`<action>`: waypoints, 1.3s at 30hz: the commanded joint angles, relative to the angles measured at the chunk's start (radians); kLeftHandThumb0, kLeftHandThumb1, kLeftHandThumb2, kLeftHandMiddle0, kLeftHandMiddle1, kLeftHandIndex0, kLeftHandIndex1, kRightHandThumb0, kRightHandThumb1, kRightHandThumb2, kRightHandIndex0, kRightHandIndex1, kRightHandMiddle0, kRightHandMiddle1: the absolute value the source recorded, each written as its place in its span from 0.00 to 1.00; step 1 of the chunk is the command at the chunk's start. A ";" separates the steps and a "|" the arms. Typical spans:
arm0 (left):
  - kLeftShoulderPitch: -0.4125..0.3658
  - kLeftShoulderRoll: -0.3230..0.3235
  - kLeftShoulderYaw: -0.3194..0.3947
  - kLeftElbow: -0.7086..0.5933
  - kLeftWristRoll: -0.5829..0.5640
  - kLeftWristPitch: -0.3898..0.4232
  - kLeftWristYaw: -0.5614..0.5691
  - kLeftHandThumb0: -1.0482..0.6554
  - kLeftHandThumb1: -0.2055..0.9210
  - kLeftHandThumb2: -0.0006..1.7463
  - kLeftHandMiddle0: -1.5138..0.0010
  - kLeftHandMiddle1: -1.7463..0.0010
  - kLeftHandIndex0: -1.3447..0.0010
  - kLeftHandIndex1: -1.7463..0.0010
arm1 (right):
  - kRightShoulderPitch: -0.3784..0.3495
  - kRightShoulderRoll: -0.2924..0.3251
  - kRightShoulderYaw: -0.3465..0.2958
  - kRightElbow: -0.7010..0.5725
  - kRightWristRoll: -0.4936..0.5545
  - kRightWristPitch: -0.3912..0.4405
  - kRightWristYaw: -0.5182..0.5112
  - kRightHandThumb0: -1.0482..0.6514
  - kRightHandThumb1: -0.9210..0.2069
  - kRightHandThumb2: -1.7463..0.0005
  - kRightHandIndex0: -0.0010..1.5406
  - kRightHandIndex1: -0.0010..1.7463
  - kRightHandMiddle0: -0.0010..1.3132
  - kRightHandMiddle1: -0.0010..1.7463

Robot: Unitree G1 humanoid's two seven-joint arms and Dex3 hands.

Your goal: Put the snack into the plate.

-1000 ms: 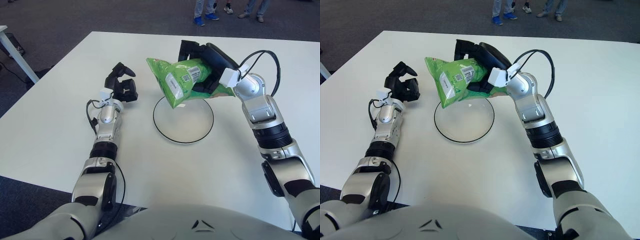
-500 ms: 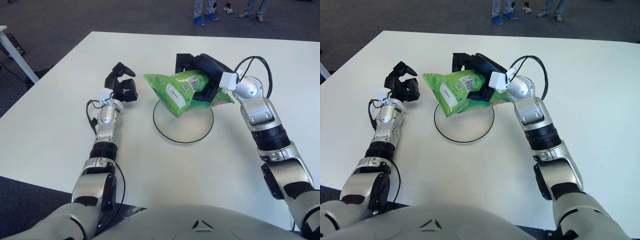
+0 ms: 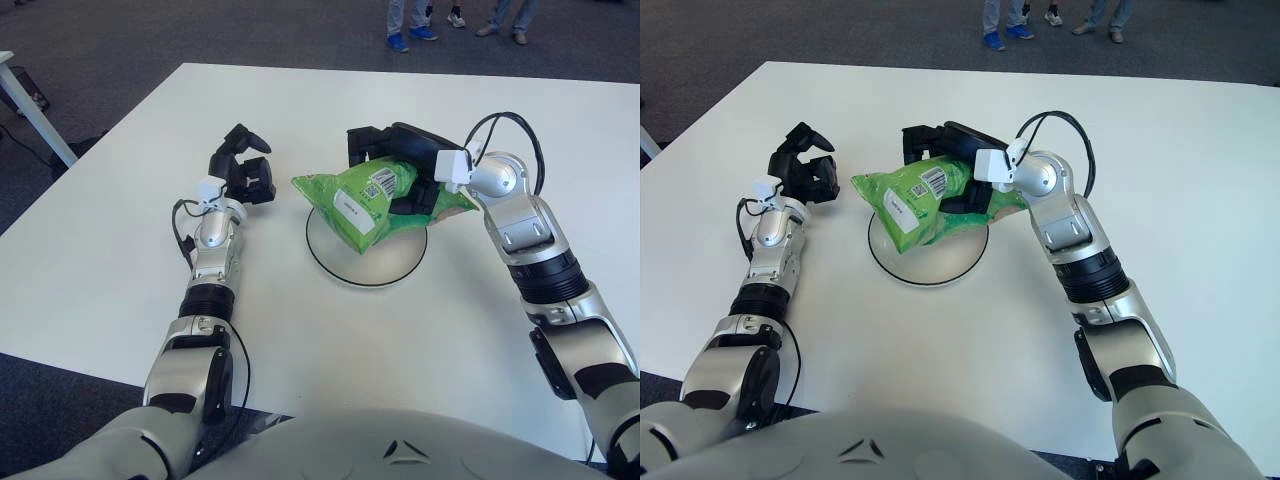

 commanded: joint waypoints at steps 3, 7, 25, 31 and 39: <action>0.103 -0.037 -0.003 0.040 -0.006 0.007 0.001 0.34 0.47 0.75 0.13 0.00 0.55 0.00 | -0.011 -0.013 0.013 -0.015 -0.005 0.049 0.036 0.61 0.90 0.01 0.60 1.00 0.57 0.92; 0.104 -0.038 -0.002 0.039 -0.009 0.010 -0.001 0.34 0.47 0.75 0.13 0.00 0.55 0.00 | -0.016 -0.021 0.020 -0.021 -0.007 0.072 0.062 0.61 0.87 0.02 0.59 1.00 0.55 0.93; 0.106 -0.040 -0.002 0.040 -0.008 -0.005 -0.005 0.33 0.47 0.75 0.12 0.00 0.55 0.00 | -0.019 -0.061 0.010 0.004 0.077 0.079 0.191 0.31 0.62 0.36 0.03 0.80 0.03 0.88; 0.105 -0.039 -0.003 0.041 -0.007 -0.004 -0.005 0.33 0.47 0.75 0.12 0.00 0.55 0.00 | -0.021 -0.074 0.007 0.015 0.094 0.060 0.202 0.28 0.60 0.38 0.00 0.67 0.00 0.80; 0.107 -0.038 -0.007 0.037 0.002 0.002 0.001 0.34 0.48 0.74 0.13 0.00 0.55 0.00 | -0.037 -0.085 0.013 0.054 0.101 -0.002 0.225 0.18 0.49 0.49 0.00 0.33 0.00 0.64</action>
